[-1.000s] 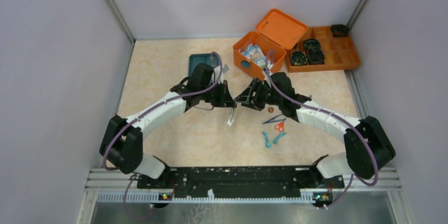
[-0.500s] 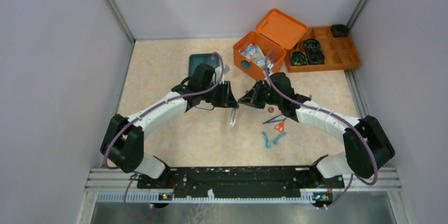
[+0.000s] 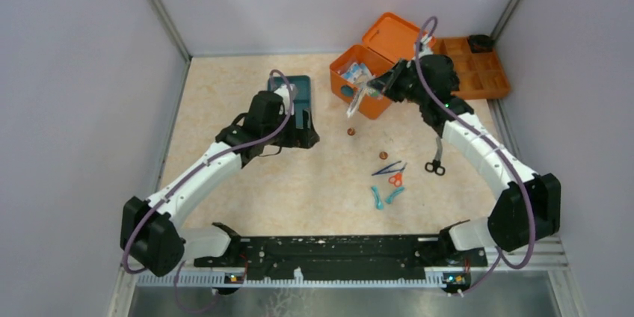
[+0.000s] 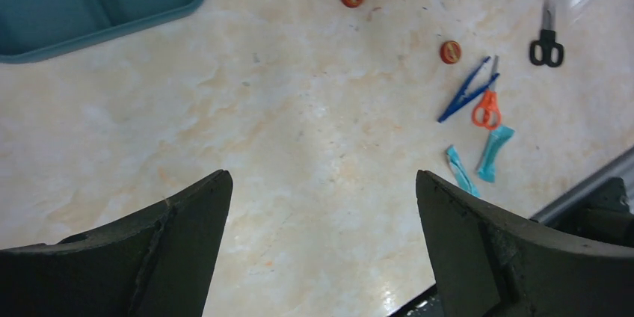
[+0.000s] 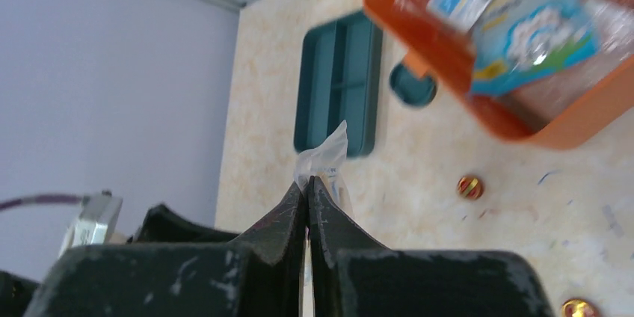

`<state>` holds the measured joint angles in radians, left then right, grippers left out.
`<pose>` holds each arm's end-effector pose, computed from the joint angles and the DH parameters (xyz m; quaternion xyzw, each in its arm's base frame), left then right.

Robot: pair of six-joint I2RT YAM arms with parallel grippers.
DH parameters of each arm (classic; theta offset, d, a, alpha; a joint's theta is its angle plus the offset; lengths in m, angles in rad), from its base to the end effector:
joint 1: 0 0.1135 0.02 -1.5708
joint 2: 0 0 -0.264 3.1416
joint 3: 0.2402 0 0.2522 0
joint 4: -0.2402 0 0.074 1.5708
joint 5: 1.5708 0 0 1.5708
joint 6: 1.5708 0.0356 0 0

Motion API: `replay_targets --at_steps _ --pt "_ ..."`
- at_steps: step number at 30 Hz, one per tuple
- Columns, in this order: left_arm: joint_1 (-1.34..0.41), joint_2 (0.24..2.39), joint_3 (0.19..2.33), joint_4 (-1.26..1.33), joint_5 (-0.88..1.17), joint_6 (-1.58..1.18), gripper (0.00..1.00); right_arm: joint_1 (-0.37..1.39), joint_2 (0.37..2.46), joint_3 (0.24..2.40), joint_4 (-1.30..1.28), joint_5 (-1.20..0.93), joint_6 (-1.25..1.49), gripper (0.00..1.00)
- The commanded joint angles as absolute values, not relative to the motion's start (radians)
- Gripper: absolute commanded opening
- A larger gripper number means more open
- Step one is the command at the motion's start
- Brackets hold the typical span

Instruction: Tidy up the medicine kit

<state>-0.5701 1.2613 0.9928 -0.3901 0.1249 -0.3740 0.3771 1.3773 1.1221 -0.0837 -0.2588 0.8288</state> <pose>0.2318 -0.1539 0.2909 0.1151 0.8890 -0.2498 0.3660 0.2976 0.1276 0.3327 0.1086 0.8055 0.4116 0.4122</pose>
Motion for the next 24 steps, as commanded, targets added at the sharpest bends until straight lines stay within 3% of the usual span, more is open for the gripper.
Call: replay_targets --at_steps 1,11,17,22,24 --pt "-0.543 1.221 0.948 -0.468 0.009 -0.319 0.99 0.299 1.424 1.281 -0.125 -0.196 0.729 0.00" --pt "-0.542 1.171 0.858 -0.439 0.056 -0.379 0.99 0.236 1.717 1.547 -0.197 -0.093 0.593 0.00" --pt "-0.541 1.173 0.857 -0.445 0.047 -0.382 0.99 0.202 1.805 1.620 -0.208 -0.100 0.596 0.27" --pt "-0.539 1.184 0.865 -0.446 0.024 -0.370 0.99 0.191 1.809 1.622 -0.223 -0.098 0.586 0.44" --pt "-0.538 1.192 0.873 -0.451 0.009 -0.362 0.99 0.192 1.807 1.624 -0.238 -0.098 0.576 0.46"
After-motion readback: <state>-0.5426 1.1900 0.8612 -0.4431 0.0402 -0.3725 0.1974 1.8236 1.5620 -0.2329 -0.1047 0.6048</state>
